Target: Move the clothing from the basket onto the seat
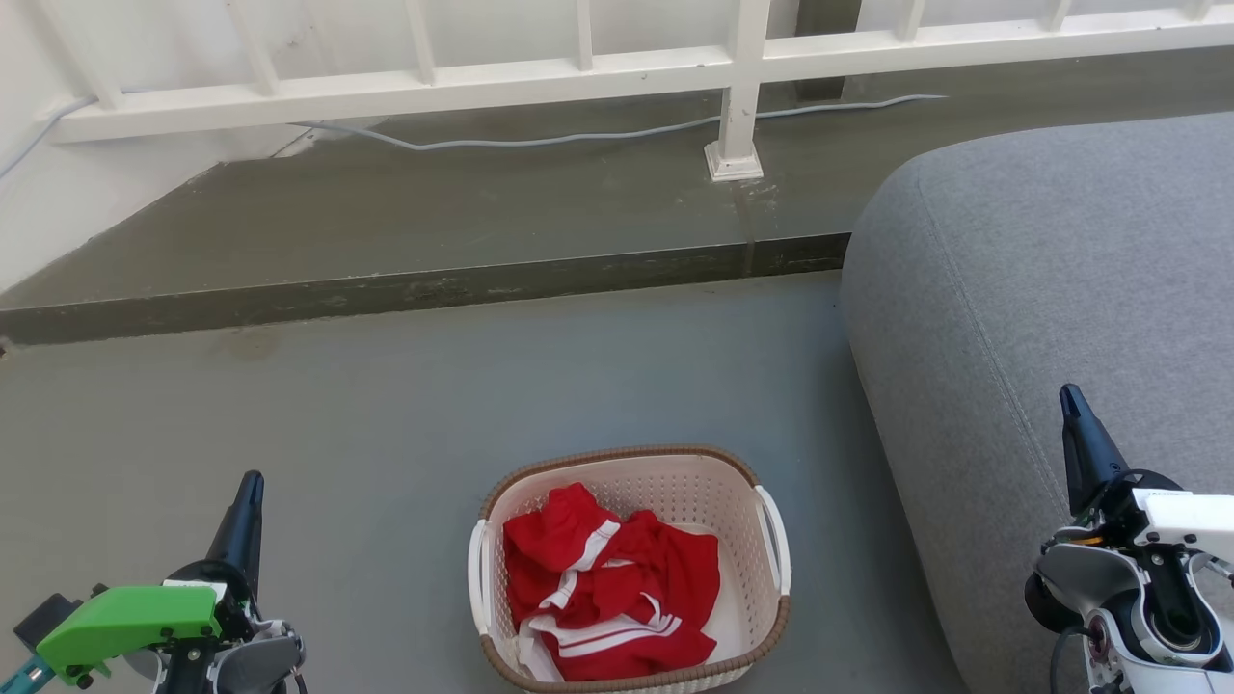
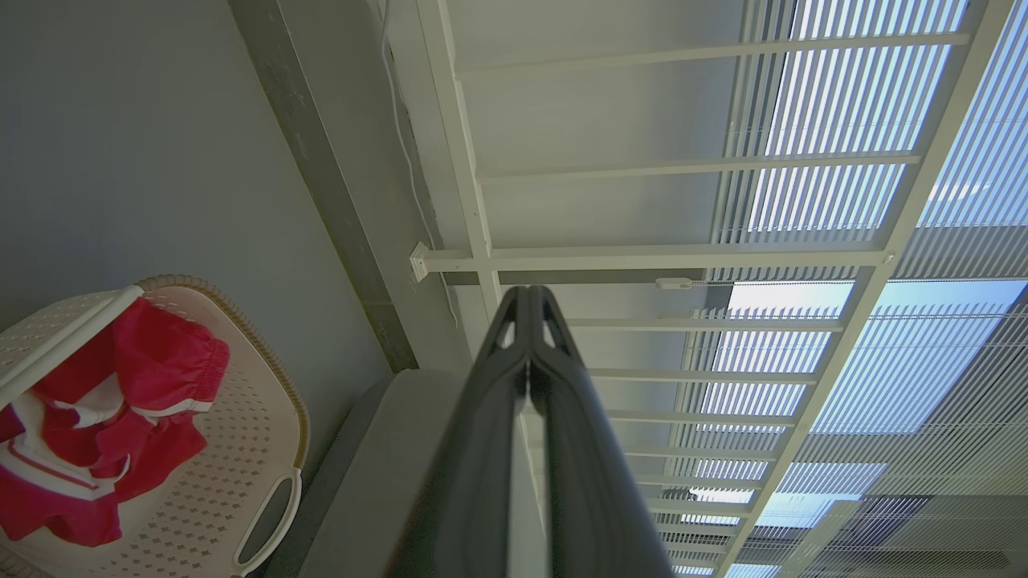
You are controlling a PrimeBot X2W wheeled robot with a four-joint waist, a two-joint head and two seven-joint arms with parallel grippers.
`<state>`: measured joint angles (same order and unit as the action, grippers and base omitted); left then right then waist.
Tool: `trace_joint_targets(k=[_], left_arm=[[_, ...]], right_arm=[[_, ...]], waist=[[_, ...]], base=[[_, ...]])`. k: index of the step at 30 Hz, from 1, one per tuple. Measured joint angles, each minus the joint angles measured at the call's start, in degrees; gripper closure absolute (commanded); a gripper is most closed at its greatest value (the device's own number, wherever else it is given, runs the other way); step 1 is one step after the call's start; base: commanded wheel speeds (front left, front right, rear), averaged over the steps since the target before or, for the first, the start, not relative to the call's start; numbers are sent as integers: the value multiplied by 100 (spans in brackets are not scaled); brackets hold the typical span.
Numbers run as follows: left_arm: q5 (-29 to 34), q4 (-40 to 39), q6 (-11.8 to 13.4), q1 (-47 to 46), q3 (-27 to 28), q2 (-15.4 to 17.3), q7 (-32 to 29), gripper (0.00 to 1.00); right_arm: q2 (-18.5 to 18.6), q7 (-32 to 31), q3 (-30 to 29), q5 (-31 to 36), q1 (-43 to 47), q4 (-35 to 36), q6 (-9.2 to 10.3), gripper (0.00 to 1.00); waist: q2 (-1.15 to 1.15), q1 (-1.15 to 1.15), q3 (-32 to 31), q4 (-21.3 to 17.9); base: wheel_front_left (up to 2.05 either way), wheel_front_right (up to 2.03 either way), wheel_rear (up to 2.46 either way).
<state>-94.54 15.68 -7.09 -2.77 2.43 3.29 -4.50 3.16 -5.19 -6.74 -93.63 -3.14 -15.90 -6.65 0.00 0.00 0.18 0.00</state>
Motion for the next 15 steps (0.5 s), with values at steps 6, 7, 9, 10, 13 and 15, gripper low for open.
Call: trace_joint_targets(k=[6,7,9,10,13,15], left_arm=[[0,0,0,-1,2,-1,-1,100],[0,0,0,-1,3,-1,-1,100],[0,0,0,-1,4,-1,-1,100],[1,0,0,-1,5,-1,-1,0],[-2,155,4,104,-40,-69,1,0],[-2,205,5,177,-60,-96,1,0]], right_arm=[[-3,0,-1,0,0,0,0,100],[-3,0,-1,0,0,0,0,100],[-4,0,-1,0,0,0,0,100],[-4,0,-2,0,0,0,0,0],[-59,2,3,-3,103,-148,18,0],[-109,3,5,-3,187,-183,18,0]], waist=[[0,0,0,0],[0,0,0,0],[0,0,0,0],[0,0,0,0],[0,0,0,0],[0,0,0,0]], base=[[0,0,0],[0,0,0],[0,0,0],[0,0,0],[0,0,0],[0,0,0]])
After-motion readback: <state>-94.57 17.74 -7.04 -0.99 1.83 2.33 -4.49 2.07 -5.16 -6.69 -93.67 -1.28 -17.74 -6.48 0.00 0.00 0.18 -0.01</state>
